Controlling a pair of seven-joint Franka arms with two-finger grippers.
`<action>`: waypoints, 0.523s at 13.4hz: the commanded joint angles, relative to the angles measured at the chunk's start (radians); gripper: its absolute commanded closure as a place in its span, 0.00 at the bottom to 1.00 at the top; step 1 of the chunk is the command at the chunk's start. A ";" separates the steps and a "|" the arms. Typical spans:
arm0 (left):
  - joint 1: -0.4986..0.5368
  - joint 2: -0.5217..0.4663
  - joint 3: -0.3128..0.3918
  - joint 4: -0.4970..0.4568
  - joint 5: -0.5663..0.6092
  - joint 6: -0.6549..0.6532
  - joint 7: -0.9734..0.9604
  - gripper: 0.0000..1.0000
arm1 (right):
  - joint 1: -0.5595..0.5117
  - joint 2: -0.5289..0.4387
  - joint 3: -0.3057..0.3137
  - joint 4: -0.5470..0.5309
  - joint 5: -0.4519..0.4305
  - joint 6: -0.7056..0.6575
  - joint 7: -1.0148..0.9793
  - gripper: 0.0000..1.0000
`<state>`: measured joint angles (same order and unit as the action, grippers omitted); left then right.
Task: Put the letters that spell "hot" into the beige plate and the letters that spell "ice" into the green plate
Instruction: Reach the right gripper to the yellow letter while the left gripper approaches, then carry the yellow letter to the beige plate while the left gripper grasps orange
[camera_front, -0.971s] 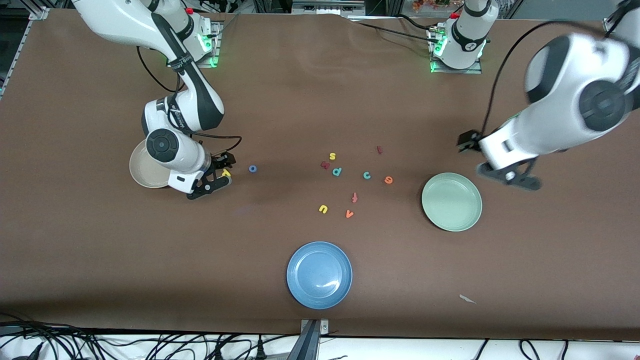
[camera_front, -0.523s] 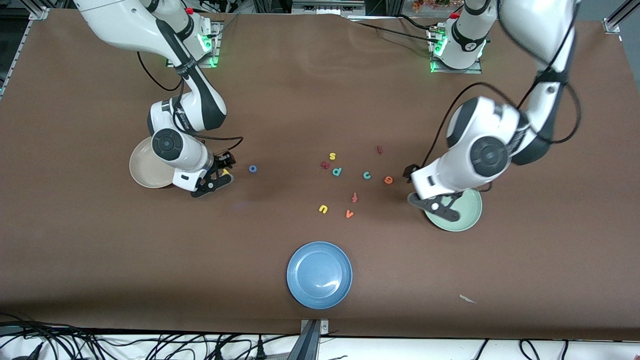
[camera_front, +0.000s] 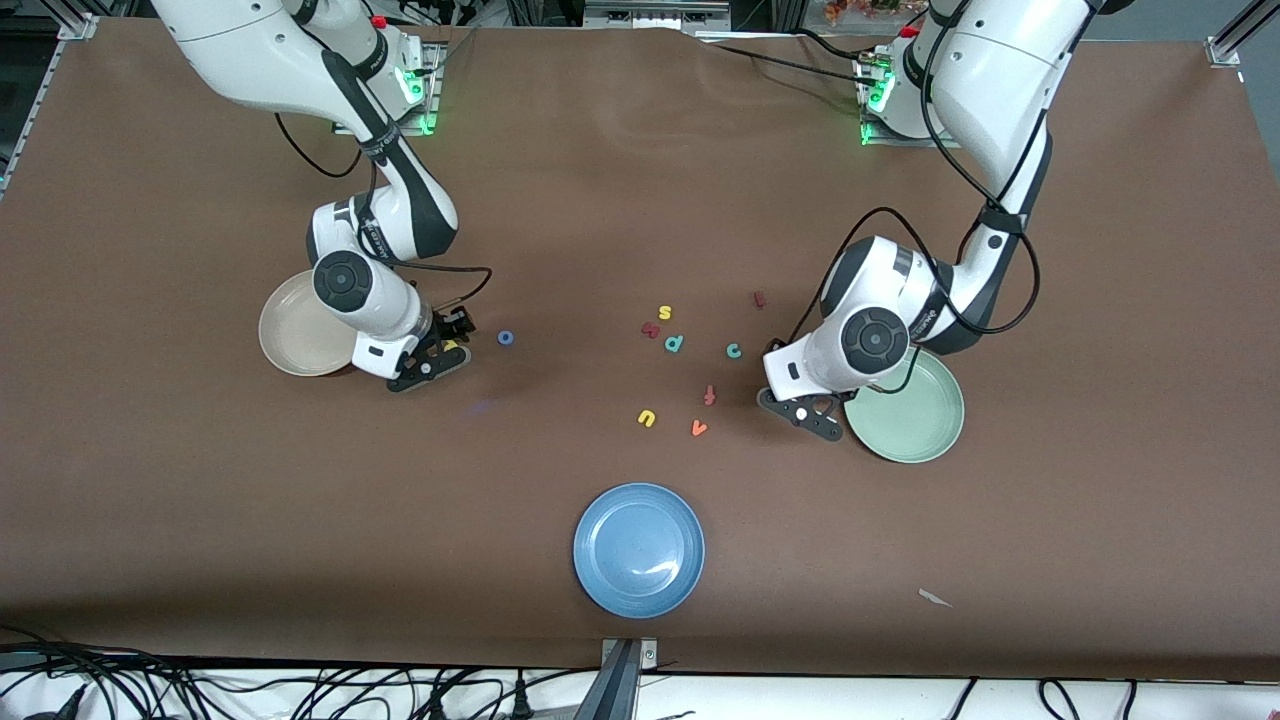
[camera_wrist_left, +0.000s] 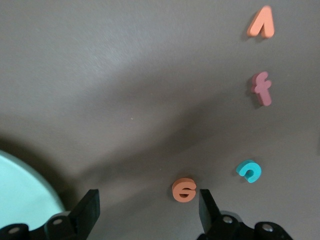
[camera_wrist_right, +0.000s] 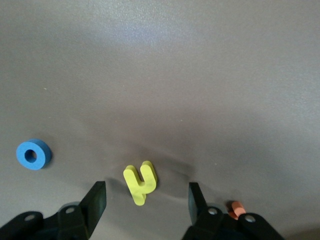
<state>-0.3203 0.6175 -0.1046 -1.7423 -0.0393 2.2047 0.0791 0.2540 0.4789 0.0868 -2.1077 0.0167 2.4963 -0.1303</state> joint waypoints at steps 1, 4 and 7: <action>-0.005 -0.070 -0.015 -0.160 -0.014 0.136 -0.004 0.17 | 0.008 0.003 0.004 -0.028 0.002 0.061 -0.009 0.29; -0.040 -0.065 -0.018 -0.198 -0.011 0.201 -0.047 0.23 | 0.021 0.003 0.002 -0.029 0.002 0.064 0.005 0.39; -0.049 -0.061 -0.017 -0.204 0.008 0.204 -0.058 0.35 | 0.021 0.003 0.002 -0.031 0.002 0.064 0.008 0.58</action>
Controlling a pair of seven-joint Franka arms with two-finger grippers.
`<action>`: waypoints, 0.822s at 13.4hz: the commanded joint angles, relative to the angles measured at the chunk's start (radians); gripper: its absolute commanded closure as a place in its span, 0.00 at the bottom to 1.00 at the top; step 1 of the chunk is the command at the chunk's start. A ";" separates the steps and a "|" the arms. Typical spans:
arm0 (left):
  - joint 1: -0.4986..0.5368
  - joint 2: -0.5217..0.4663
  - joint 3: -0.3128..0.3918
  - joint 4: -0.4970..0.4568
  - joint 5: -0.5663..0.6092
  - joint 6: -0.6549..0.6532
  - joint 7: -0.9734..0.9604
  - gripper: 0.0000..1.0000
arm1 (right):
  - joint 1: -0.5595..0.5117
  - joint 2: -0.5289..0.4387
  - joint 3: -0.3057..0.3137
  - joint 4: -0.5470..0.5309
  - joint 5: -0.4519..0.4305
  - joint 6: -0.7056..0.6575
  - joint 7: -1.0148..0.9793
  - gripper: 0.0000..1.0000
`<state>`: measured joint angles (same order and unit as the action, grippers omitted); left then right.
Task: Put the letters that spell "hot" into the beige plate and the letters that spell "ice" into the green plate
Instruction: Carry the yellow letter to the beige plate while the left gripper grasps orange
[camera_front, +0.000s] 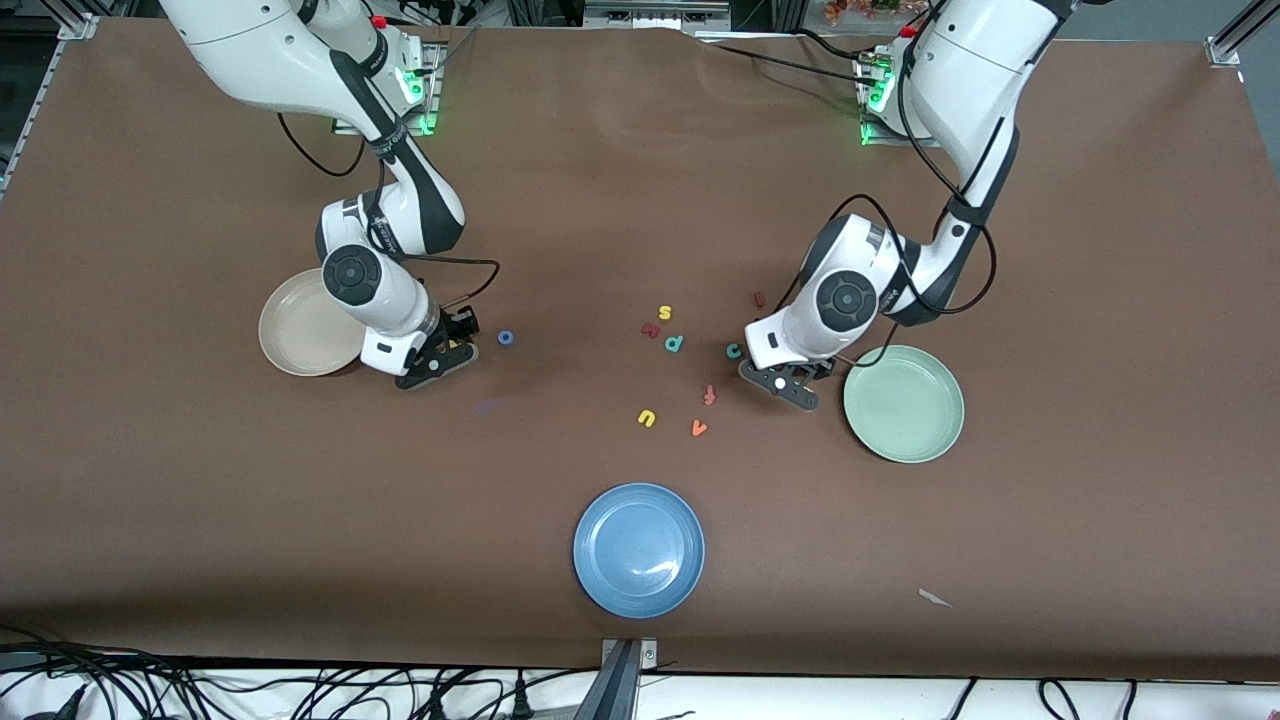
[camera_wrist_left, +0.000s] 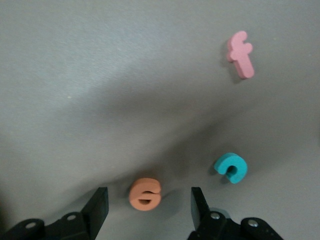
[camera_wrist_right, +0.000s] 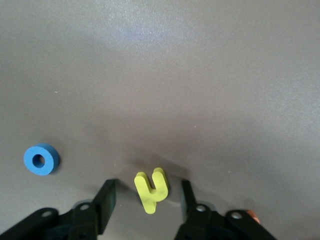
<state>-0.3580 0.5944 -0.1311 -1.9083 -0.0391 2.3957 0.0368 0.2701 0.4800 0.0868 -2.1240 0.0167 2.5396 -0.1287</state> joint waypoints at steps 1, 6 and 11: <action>-0.013 -0.038 0.010 -0.038 0.014 0.013 -0.015 0.41 | 0.004 0.002 0.002 -0.013 0.002 0.021 0.006 0.61; -0.018 -0.027 0.010 -0.037 0.044 0.013 -0.050 0.57 | 0.004 0.000 0.002 -0.017 0.002 0.021 0.008 0.84; -0.016 -0.025 0.011 -0.031 0.057 0.001 -0.058 0.95 | 0.003 -0.058 -0.009 -0.007 0.005 -0.042 0.067 0.87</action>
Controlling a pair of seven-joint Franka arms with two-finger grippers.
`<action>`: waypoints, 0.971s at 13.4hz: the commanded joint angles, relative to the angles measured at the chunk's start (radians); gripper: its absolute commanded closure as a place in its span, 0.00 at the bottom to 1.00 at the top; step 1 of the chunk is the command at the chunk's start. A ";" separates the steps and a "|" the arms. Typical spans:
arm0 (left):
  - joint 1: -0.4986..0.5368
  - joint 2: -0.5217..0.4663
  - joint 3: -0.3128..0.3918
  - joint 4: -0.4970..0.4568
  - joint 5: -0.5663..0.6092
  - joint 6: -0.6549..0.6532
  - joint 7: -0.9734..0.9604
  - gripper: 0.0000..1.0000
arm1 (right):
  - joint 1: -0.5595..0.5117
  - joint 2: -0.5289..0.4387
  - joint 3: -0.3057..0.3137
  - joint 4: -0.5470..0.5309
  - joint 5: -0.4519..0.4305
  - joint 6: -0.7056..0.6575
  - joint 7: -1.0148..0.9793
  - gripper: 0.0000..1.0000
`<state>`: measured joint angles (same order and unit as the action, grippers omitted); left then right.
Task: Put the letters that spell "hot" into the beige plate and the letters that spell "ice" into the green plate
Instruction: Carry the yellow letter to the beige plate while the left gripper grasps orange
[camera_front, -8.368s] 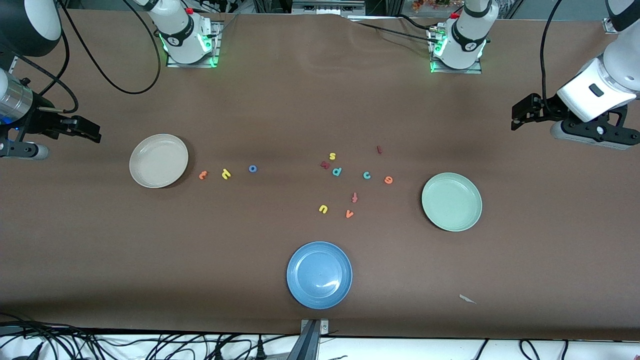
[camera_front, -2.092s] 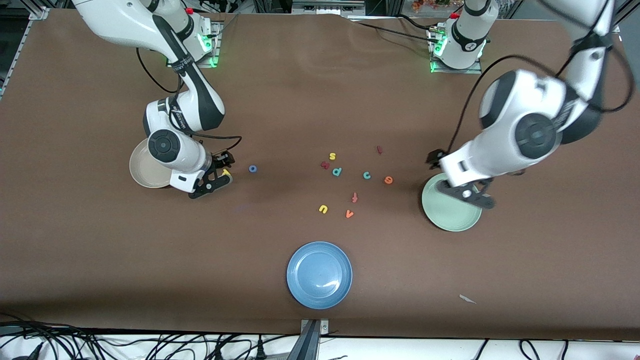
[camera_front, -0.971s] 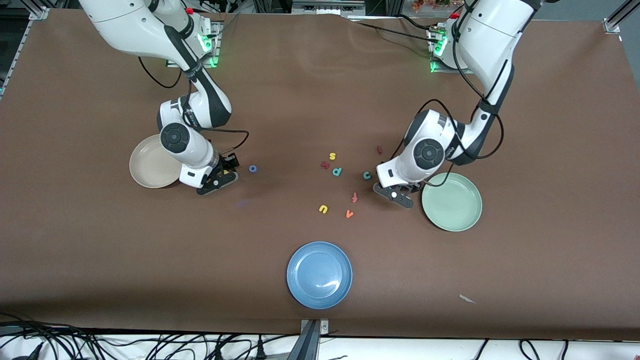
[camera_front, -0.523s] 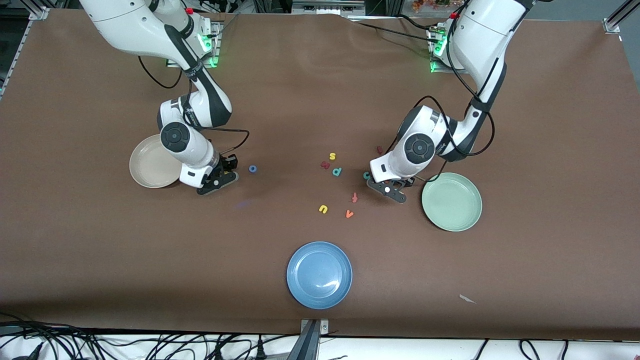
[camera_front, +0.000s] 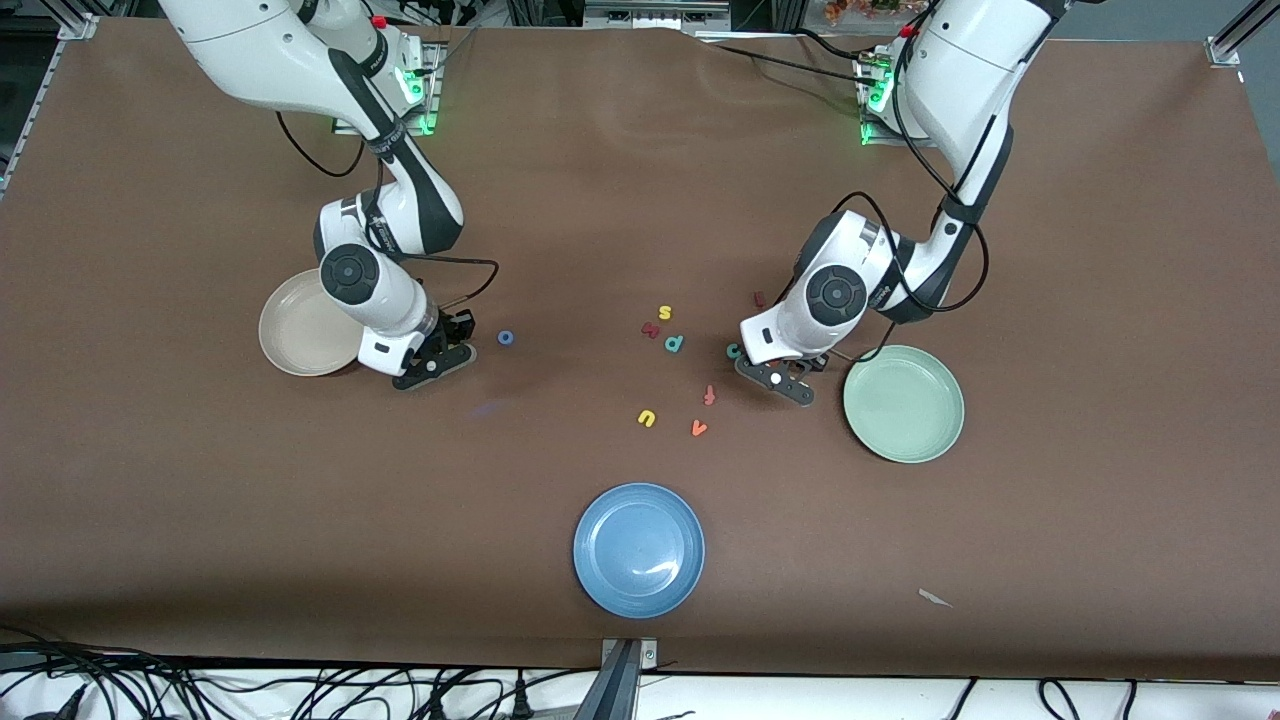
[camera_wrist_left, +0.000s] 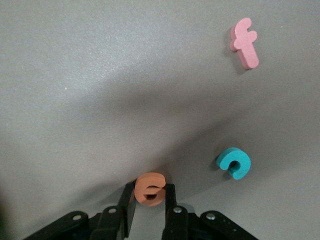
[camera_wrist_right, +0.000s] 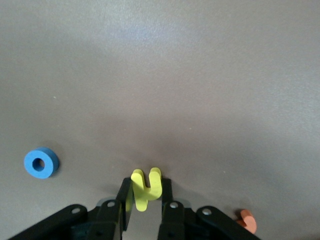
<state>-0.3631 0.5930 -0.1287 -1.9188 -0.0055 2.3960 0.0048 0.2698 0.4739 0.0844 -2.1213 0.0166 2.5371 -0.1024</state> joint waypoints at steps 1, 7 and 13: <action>-0.010 -0.042 0.011 -0.017 0.024 -0.014 -0.031 0.95 | 0.003 -0.082 -0.017 -0.008 0.008 -0.066 0.062 0.87; 0.042 -0.101 0.044 0.141 0.146 -0.322 -0.022 0.93 | 0.003 -0.219 -0.243 0.024 0.005 -0.379 0.069 0.86; 0.219 -0.006 0.043 0.190 0.214 -0.259 0.086 0.85 | -0.007 -0.123 -0.402 -0.031 0.002 -0.336 -0.017 0.85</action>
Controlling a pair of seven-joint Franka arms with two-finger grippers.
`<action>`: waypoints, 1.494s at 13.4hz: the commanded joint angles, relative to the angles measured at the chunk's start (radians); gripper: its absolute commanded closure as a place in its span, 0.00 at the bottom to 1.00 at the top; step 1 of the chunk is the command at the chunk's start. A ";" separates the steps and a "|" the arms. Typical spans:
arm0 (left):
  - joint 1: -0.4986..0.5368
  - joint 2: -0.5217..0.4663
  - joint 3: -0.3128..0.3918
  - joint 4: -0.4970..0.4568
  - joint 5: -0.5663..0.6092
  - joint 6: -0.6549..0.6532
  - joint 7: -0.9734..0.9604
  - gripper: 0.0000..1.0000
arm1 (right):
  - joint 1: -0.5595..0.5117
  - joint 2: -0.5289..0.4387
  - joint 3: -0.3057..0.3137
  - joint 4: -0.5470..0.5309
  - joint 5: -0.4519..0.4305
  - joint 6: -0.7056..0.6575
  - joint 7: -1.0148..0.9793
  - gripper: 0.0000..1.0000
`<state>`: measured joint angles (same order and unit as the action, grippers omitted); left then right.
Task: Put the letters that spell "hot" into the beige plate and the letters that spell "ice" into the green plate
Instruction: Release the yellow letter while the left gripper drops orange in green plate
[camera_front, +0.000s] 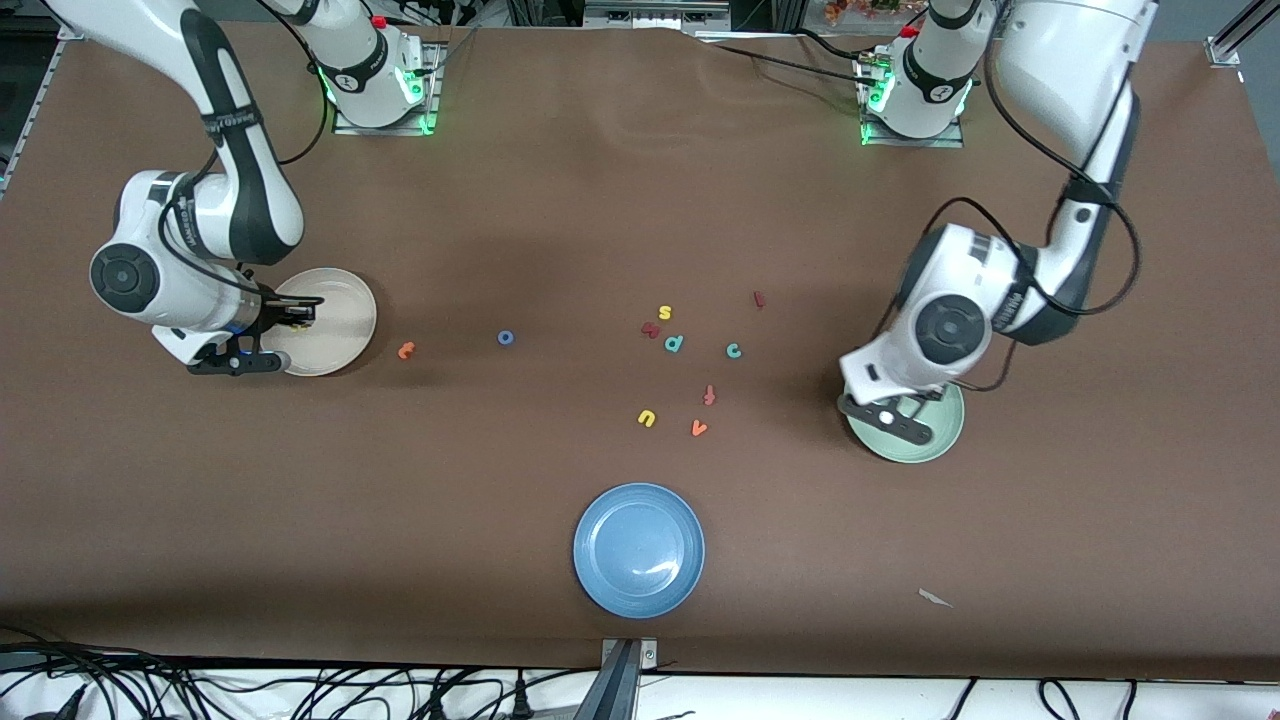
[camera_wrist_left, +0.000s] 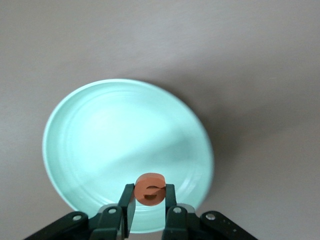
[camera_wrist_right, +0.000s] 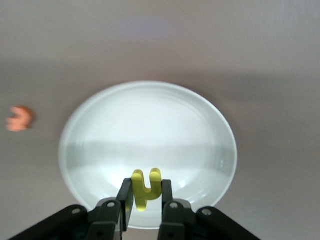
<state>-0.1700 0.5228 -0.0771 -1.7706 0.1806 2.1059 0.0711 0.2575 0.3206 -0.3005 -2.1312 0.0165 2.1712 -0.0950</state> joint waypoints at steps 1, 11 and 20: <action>0.041 0.089 -0.009 0.039 0.028 0.073 0.021 0.82 | 0.003 0.040 -0.028 -0.030 0.002 0.042 -0.034 0.85; 0.058 0.054 -0.153 0.045 0.011 0.063 -0.136 0.00 | 0.035 -0.011 0.004 0.007 0.003 0.012 0.030 0.09; -0.080 0.124 -0.291 0.014 0.016 0.113 -0.277 0.07 | 0.046 0.032 0.221 0.039 0.005 0.088 0.126 0.11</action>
<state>-0.2331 0.6146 -0.3518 -1.7473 0.1805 2.1876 -0.1964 0.3025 0.3235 -0.0889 -2.0940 0.0168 2.2237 0.0582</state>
